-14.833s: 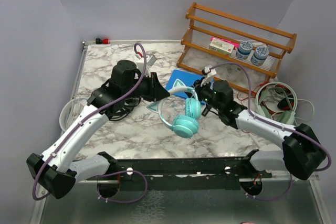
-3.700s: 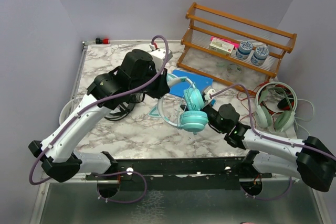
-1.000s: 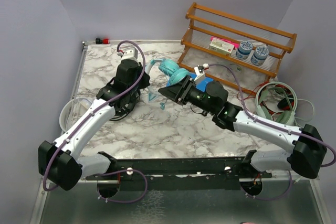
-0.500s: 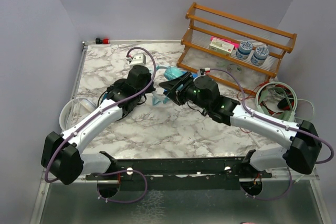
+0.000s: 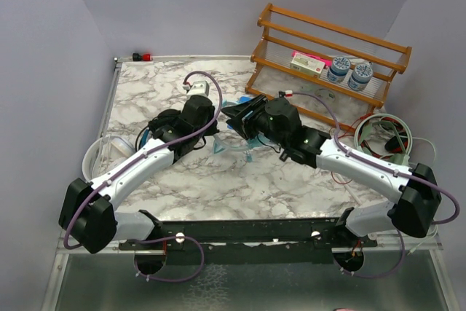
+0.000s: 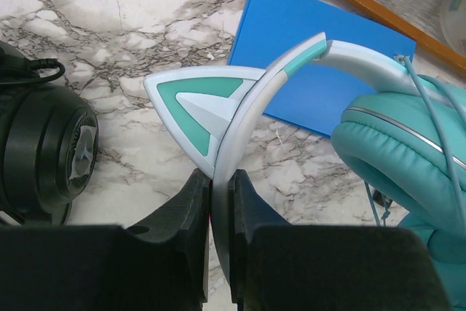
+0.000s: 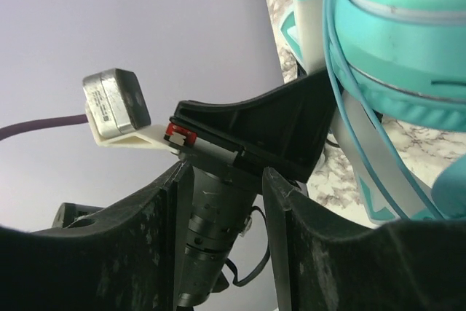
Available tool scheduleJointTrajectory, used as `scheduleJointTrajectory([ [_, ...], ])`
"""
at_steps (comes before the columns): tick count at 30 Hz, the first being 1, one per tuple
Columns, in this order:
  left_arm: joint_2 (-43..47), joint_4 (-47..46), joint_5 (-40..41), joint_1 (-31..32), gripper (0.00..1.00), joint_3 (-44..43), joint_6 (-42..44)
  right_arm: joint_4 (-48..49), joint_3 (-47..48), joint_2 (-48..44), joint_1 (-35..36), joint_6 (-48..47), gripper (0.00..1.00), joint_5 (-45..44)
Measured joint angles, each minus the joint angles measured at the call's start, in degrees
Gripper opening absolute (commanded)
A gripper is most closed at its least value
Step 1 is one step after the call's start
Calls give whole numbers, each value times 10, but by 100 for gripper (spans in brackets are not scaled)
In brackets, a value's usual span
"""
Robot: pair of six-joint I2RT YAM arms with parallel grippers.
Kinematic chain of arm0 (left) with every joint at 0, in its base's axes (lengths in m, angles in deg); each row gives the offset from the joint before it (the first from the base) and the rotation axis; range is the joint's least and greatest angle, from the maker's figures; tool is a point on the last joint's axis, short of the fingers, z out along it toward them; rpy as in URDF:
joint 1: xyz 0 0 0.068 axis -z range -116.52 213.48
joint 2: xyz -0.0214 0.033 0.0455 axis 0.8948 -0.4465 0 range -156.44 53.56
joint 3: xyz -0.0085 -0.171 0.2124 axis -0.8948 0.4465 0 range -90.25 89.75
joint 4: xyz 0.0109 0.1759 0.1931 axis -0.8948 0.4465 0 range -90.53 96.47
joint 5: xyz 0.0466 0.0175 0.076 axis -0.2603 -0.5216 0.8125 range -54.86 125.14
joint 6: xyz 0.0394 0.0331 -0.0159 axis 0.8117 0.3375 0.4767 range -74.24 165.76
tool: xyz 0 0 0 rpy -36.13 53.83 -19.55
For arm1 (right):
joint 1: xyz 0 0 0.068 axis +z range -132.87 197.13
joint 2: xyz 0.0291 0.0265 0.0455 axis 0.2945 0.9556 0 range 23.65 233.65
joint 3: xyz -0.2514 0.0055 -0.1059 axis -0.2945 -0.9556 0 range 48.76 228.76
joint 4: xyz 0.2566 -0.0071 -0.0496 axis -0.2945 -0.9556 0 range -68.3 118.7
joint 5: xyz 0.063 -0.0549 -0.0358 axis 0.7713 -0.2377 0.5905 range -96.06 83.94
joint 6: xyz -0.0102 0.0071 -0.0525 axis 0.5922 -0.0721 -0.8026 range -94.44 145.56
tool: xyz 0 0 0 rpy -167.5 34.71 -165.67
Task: Wrap the headphones
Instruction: Wrap the headphones cable around the headphones, then place the headphones at the center of the board.
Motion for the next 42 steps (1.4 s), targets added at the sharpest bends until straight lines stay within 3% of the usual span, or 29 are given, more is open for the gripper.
scheduleJointTrajectory([
  [12, -22, 59, -51, -2, 0, -27, 0, -40, 16, -2, 0, -71, 52, -33],
  [19, -28, 83, -78, -14, 0, -35, 0, -34, 23, -34, 0, -176, 53, -39],
  [30, -26, 108, -99, -23, 0, -42, 3, -43, 10, -106, -2, -458, 55, -101],
  [35, 6, 140, -108, -23, 0, -31, 8, -55, -37, -129, -4, -535, 55, -113],
  [42, 61, 143, -108, -23, 0, 48, -2, -57, -62, -155, -4, -590, 55, -112],
])
